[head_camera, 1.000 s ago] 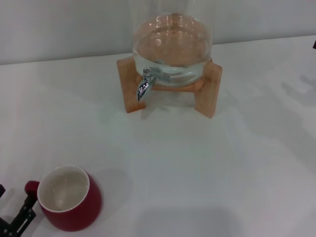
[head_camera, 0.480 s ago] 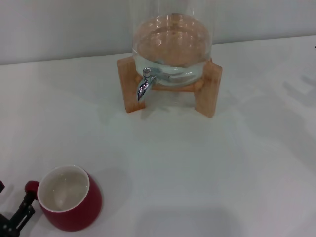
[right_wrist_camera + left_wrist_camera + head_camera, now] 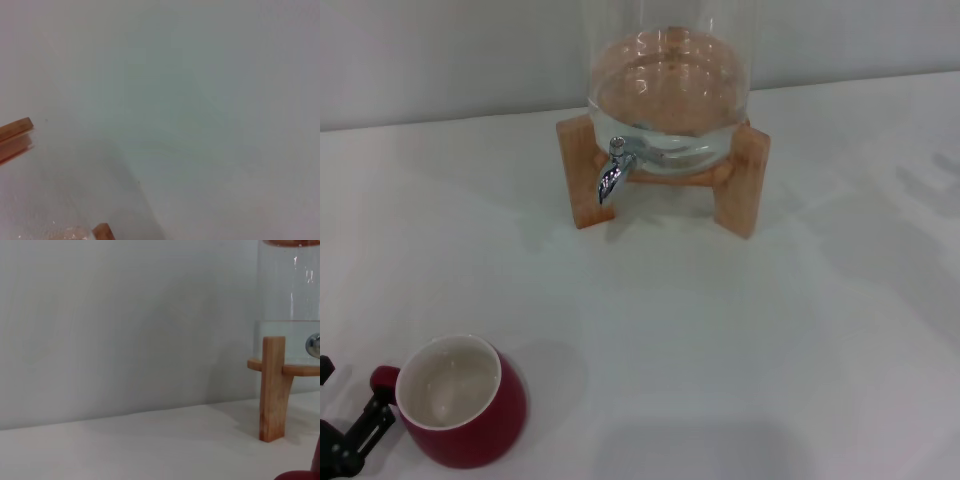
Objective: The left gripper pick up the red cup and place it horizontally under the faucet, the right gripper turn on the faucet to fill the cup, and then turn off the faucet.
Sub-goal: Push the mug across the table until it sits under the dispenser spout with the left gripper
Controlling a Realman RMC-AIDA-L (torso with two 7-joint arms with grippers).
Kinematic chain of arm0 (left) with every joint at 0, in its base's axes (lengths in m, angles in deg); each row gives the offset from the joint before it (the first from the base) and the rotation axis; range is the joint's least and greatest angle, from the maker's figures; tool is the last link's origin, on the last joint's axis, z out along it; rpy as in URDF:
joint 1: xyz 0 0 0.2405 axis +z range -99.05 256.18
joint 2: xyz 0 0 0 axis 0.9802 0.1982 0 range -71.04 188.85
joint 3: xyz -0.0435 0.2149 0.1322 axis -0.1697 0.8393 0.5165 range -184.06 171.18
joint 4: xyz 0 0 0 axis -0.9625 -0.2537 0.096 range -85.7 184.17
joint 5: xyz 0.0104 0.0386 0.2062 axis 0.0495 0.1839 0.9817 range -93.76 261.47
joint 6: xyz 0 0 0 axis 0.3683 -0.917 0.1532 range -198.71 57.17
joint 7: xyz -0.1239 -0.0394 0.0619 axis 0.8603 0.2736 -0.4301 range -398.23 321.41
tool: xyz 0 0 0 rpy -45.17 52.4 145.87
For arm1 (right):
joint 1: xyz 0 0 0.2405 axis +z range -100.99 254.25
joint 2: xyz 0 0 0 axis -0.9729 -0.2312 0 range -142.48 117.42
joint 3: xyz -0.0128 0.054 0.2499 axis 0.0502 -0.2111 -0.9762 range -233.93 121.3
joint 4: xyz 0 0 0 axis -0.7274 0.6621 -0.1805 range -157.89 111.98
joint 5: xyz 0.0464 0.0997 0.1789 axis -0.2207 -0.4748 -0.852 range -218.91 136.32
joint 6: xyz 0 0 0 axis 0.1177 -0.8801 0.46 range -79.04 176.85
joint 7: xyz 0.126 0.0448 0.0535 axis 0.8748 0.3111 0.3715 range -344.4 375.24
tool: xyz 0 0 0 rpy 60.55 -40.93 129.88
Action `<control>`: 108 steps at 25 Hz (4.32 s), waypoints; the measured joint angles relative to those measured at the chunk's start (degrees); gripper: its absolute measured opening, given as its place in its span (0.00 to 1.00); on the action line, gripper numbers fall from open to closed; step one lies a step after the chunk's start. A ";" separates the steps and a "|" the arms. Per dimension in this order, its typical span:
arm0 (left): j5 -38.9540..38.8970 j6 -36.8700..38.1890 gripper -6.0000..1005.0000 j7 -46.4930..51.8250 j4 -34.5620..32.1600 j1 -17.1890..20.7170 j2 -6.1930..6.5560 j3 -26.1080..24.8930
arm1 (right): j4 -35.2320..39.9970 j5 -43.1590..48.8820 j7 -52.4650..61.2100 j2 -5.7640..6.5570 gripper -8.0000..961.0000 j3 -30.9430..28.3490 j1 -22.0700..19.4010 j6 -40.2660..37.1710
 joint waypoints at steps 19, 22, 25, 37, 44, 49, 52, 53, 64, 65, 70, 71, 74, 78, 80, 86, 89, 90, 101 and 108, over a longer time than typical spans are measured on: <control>0.06 -0.01 0.49 0.42 0.30 -0.16 -0.08 0.00 | 0.00 0.01 0.00 -0.03 0.80 -0.08 -0.01 -0.19; 0.08 0.01 0.44 0.43 0.43 -0.23 -0.08 0.00 | -0.09 0.01 0.00 -0.10 0.80 -0.08 -0.01 -0.25; 0.13 -0.20 0.40 0.44 0.54 -0.25 -0.09 0.00 | -0.70 0.01 0.00 0.00 0.80 -0.11 -0.01 -0.28; 0.19 -0.15 0.19 0.50 0.62 -0.35 -0.17 0.00 | -1.56 -0.04 -0.16 0.00 0.80 -1.32 -0.01 0.11; -0.04 -1.62 0.14 0.53 0.62 -0.18 -0.17 -0.25 | -1.58 -0.09 -0.18 -0.01 0.80 -1.32 -0.01 0.22; -0.20 -3.08 0.14 1.39 0.50 -0.47 -0.13 -0.23 | -1.59 -0.09 -0.17 -0.01 0.80 -1.32 -0.01 0.27; -0.22 -3.11 0.14 4.22 0.13 -0.99 -0.02 -0.28 | -1.58 -0.09 -0.18 -0.01 0.80 -1.32 -0.04 0.40; -0.23 -3.12 0.14 5.37 0.05 -1.29 0.06 -0.36 | -1.58 -0.09 -0.18 -0.01 0.80 -1.32 -0.06 0.49; -0.28 -4.16 0.14 12.64 -3.29 -3.70 0.20 -0.32 | -1.58 -0.08 -0.18 -0.09 0.80 -1.53 -0.47 1.36; -0.35 -4.16 0.14 12.97 -3.72 -3.90 0.19 -0.34 | -1.58 -0.08 -0.18 -0.12 0.80 -1.74 -0.53 1.48; -0.38 -4.02 0.14 14.34 -4.60 -4.97 0.17 -0.15 | -1.58 -0.08 -0.17 -0.28 0.80 -2.11 -0.73 1.95; -0.32 -4.01 0.14 14.43 -4.83 -5.17 0.20 -0.10 | -1.58 -0.08 -0.17 -0.28 0.80 -2.11 -0.77 2.02; -0.12 -4.07 0.14 14.44 -5.72 -5.29 0.10 -0.09 | -1.58 -0.08 -0.20 -0.30 0.80 -2.12 -0.85 2.13; -0.08 -4.20 0.14 14.45 -5.83 -5.29 0.13 -0.09 | -2.05 -0.08 -0.44 -0.30 0.80 -2.11 -0.85 2.27; -0.07 -4.20 0.14 14.46 -5.85 -5.30 0.17 -0.08 | -2.18 -0.08 -0.49 -0.28 0.80 -2.11 -0.85 2.32; -0.02 -3.80 0.14 15.25 -5.91 -5.85 0.22 -0.01 | -2.25 -0.08 -0.56 -0.28 0.80 -2.11 -0.82 2.32; 0.00 -3.69 0.14 15.32 -6.39 -6.29 0.21 0.00 | -2.32 -0.08 -0.58 -0.27 0.80 -2.11 -0.80 2.32; 0.00 -3.67 0.14 15.37 -6.53 -6.41 0.21 0.00 | -2.34 -0.08 -0.59 -0.27 0.80 -2.12 -0.80 2.32; 0.43 -1.09 0.14 18.61 -8.28 -8.15 0.18 0.00 | -2.52 -0.08 -0.70 -0.27 0.80 -2.12 -0.80 2.27; 1.10 -0.81 0.14 19.20 -8.96 -8.67 0.08 0.00 | -2.81 -0.08 -0.70 -0.23 0.80 -2.11 -0.85 2.27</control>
